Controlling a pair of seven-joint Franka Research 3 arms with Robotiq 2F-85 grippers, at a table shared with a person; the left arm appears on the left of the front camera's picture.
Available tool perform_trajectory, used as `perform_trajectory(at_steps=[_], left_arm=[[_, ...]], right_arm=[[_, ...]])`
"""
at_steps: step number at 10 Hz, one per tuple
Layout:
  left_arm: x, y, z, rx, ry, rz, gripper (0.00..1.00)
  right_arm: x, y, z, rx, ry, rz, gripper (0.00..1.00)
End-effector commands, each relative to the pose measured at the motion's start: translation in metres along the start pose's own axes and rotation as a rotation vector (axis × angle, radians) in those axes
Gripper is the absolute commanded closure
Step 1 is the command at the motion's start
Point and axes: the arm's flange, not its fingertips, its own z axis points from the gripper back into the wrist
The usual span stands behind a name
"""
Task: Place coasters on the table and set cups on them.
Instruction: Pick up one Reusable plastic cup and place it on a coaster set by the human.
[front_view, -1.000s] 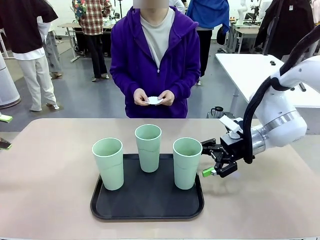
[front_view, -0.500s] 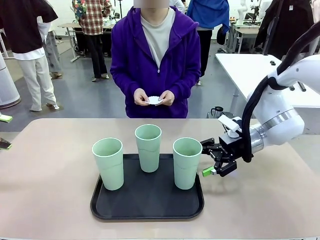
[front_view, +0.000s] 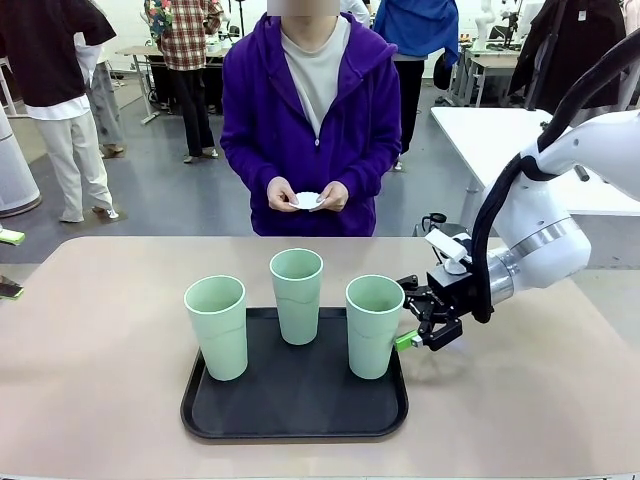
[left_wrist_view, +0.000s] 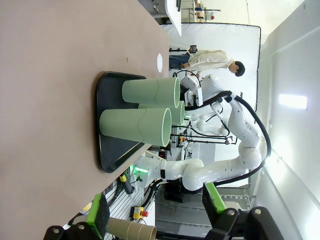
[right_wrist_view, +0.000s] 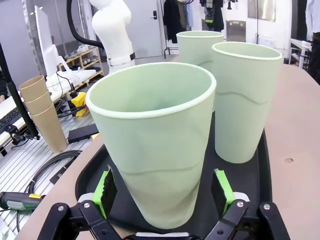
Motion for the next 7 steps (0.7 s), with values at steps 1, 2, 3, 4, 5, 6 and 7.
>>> perform_trajectory(at_steps=[1, 2, 3, 4, 5, 6, 7], left_arm=[[-0.001, -0.001, 0.001, -0.011, -0.001, -0.006, 0.00], [-0.001, -0.001, 0.001, -0.011, -0.001, -0.006, 0.00], [-0.001, -0.001, 0.001, -0.011, -0.001, -0.006, 0.00], [-0.001, -0.001, 0.001, -0.011, -0.001, -0.006, 0.00], [-0.001, -0.001, 0.001, -0.011, -0.001, -0.006, 0.00], [-0.001, -0.001, 0.001, -0.011, -0.001, -0.006, 0.00], [-0.001, -0.001, 0.001, -0.011, -0.001, -0.006, 0.00]], right_arm=[[0.002, -0.006, -0.005, 0.002, -0.021, -0.013, 0.00], [0.003, -0.007, -0.007, 0.004, -0.021, -0.009, 0.00], [0.004, -0.008, -0.009, 0.008, -0.023, -0.006, 0.00], [0.004, -0.011, -0.012, 0.014, -0.024, -0.009, 0.00], [0.006, -0.013, -0.016, 0.022, -0.023, -0.009, 0.00], [0.007, -0.015, -0.020, 0.027, -0.022, -0.006, 0.00], [0.010, -0.017, -0.023, 0.035, -0.021, -0.007, 0.00]])
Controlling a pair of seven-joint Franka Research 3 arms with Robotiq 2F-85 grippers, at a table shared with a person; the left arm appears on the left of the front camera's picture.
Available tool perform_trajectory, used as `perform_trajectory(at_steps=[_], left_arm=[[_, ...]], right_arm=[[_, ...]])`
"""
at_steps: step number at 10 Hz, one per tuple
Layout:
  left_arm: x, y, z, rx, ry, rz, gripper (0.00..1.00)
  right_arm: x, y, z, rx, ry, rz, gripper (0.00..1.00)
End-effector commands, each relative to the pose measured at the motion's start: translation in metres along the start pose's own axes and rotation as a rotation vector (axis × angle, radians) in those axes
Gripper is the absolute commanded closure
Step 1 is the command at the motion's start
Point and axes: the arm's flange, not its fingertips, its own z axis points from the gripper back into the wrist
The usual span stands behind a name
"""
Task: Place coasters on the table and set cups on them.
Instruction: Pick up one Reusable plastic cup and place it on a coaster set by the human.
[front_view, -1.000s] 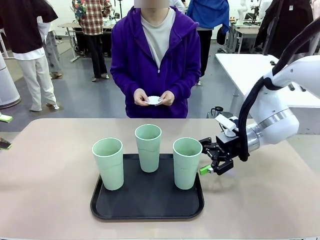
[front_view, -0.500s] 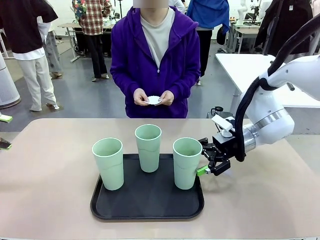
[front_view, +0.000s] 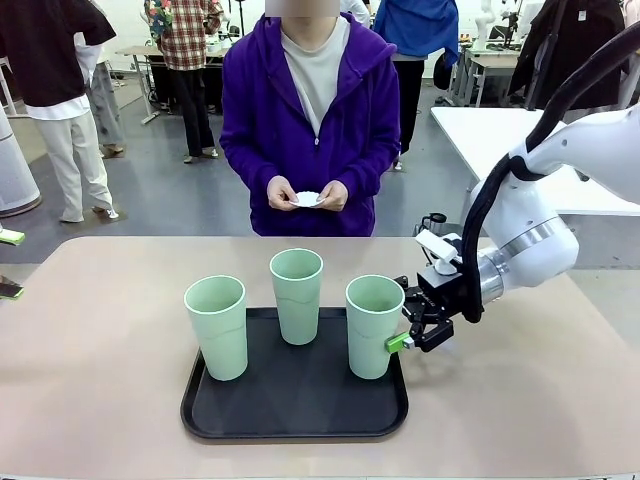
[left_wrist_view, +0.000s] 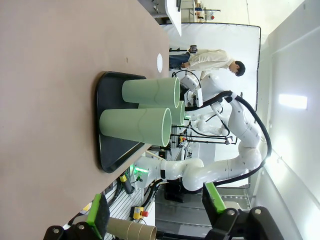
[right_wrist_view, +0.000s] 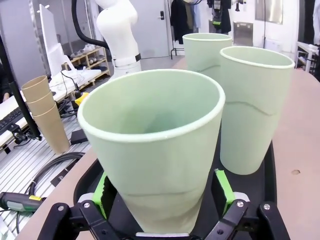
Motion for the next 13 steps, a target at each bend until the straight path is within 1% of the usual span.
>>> perform_trajectory(at_steps=[1, 4, 5, 6, 7, 8, 9, 10, 11, 12, 13], left_arm=[[-0.001, -0.001, 0.001, -0.011, -0.001, -0.006, 0.00], [-0.001, -0.001, 0.001, -0.011, -0.001, -0.006, 0.00], [-0.001, -0.001, 0.001, -0.011, -0.001, -0.006, 0.00], [-0.001, -0.001, 0.001, -0.011, -0.001, -0.006, 0.00], [-0.001, -0.001, 0.001, -0.011, -0.001, -0.006, 0.00], [-0.001, -0.001, 0.001, -0.011, -0.001, -0.006, 0.00], [-0.001, -0.001, 0.001, -0.011, -0.001, -0.006, 0.00], [-0.001, -0.001, 0.001, -0.011, -0.001, -0.006, 0.00], [-0.001, -0.001, 0.001, -0.011, -0.001, -0.006, 0.00], [-0.001, -0.001, 0.001, -0.011, -0.001, -0.006, 0.00], [-0.001, -0.001, 0.001, -0.011, -0.001, -0.006, 0.00]], right_arm=[[0.005, -0.013, -0.009, -0.001, -0.017, -0.022, 0.00], [0.008, -0.015, -0.016, 0.004, -0.020, -0.015, 0.00], [0.007, -0.016, -0.015, 0.012, -0.024, 0.002, 0.35], [0.006, -0.016, -0.015, 0.016, -0.016, 0.001, 0.59], [0.006, -0.016, -0.015, 0.019, -0.011, 0.003, 0.94], [0.005, -0.016, -0.014, 0.018, -0.010, 0.008, 1.00], [0.006, -0.015, -0.013, 0.005, -0.011, 0.011, 1.00], [0.015, -0.008, -0.009, -0.063, -0.037, 0.005, 1.00], [0.038, 0.006, 0.000, -0.142, -0.070, 0.008, 1.00], [0.069, 0.027, 0.017, -0.244, -0.071, 0.022, 1.00], [0.098, 0.047, 0.034, -0.294, -0.079, 0.043, 1.00]])
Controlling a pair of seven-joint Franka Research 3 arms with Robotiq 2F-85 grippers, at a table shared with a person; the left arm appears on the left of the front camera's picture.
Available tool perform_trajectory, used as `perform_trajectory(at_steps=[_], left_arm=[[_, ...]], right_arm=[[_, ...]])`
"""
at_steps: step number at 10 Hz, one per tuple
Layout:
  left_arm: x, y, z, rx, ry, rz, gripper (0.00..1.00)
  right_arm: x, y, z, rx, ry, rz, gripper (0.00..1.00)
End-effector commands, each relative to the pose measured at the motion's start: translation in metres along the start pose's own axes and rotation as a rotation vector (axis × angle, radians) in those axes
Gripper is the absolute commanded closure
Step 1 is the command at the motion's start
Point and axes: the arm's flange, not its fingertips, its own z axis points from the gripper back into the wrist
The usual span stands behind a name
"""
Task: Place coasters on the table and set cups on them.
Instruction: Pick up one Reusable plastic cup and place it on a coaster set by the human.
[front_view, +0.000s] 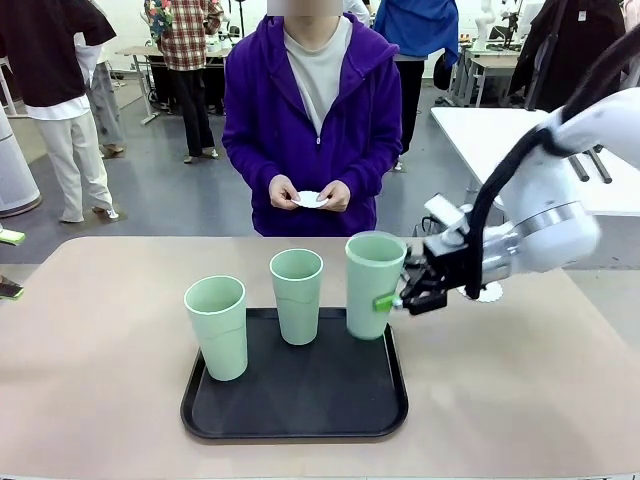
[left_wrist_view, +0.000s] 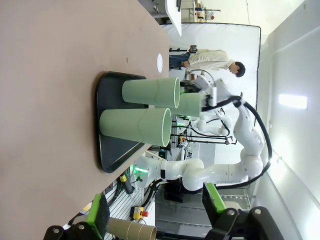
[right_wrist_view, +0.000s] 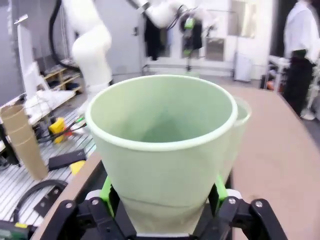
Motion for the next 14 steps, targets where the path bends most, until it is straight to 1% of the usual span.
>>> perform_trajectory(at_steps=[1, 2, 4, 5, 6, 7, 10, 11, 12, 14], left_arm=[[-0.001, -0.002, 0.001, -0.012, -0.001, -0.007, 0.00], [-0.001, -0.002, 0.001, -0.012, -0.001, -0.007, 0.00], [-0.001, -0.002, 0.001, -0.012, -0.001, -0.007, 0.00], [-0.001, -0.002, 0.001, -0.012, -0.001, -0.007, 0.00], [-0.001, -0.002, 0.001, -0.012, -0.001, -0.007, 0.00], [-0.001, -0.002, 0.001, -0.012, -0.001, -0.007, 0.00], [-0.001, -0.002, 0.001, -0.012, -0.001, -0.007, 0.00], [-0.001, -0.002, 0.001, -0.012, -0.001, -0.007, 0.00], [-0.001, -0.002, 0.001, -0.012, -0.001, -0.007, 0.00], [-0.001, -0.002, 0.001, -0.012, -0.001, -0.007, 0.00]], right_arm=[[0.068, 0.042, 0.030, -0.148, 0.013, 0.023, 1.00], [0.093, 0.049, 0.042, -0.180, 0.014, 0.025, 1.00], [0.123, 0.055, 0.046, -0.195, 0.079, -0.013, 1.00], [0.129, 0.055, 0.048, -0.196, 0.094, -0.015, 1.00], [0.128, 0.054, 0.050, -0.196, 0.123, -0.028, 1.00], [0.135, 0.057, 0.056, -0.201, 0.055, 0.024, 1.00], [0.135, 0.057, 0.056, -0.201, 0.055, 0.024, 1.00], [0.136, 0.057, 0.054, -0.201, 0.079, 0.010, 0.15], [0.130, 0.039, 0.082, -0.258, 0.047, -0.005, 0.15], [0.113, 0.014, 0.140, -0.397, 0.014, -0.060, 0.15]])
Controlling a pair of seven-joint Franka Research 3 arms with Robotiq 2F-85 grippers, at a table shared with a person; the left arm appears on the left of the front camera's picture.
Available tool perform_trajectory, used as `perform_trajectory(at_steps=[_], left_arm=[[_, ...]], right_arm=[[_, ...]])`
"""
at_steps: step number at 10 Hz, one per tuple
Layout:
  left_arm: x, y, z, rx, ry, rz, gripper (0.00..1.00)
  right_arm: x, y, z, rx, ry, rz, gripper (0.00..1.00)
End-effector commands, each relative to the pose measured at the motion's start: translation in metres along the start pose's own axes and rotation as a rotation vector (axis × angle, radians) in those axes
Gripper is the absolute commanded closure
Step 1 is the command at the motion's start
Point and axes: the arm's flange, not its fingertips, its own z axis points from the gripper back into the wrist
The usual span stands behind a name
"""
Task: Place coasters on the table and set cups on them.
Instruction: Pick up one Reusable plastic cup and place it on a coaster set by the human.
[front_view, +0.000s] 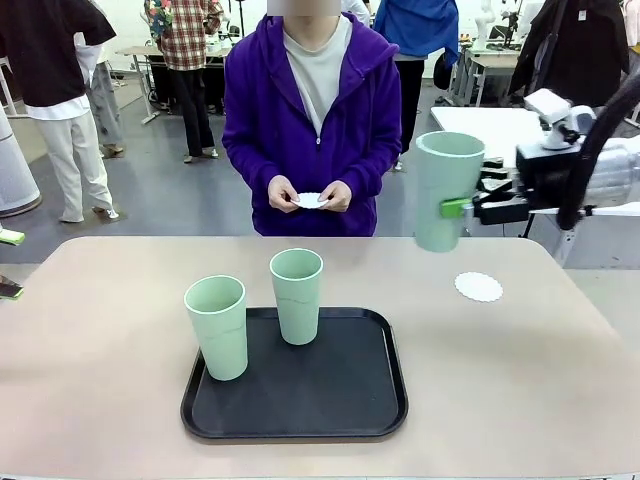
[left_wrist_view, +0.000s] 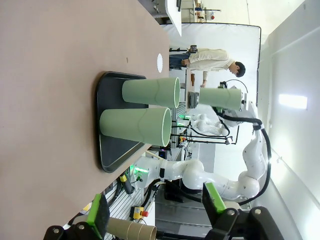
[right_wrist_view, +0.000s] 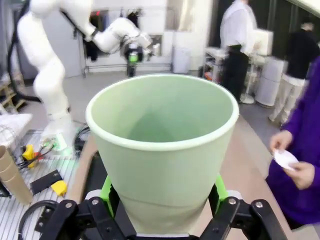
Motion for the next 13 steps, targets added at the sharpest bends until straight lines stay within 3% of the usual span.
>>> perform_trajectory(at_steps=[1, 3, 6, 13], left_arm=[[-0.001, -0.002, 0.001, -0.012, -0.001, -0.007, 0.00], [-0.001, -0.002, 0.001, -0.012, -0.001, -0.007, 0.00], [-0.001, -0.002, 0.001, -0.012, -0.001, -0.007, 0.00], [-0.001, -0.002, 0.001, -0.012, -0.001, -0.007, 0.00]], right_arm=[[-0.021, -0.043, 0.038, -0.123, -0.031, -0.036, 0.15], [-0.050, -0.072, 0.084, -0.231, -0.024, -0.080, 0.15], [-0.065, -0.096, 0.112, -0.286, -0.056, -0.094, 0.15], [-0.070, -0.098, 0.114, -0.274, -0.037, -0.112, 0.15]])
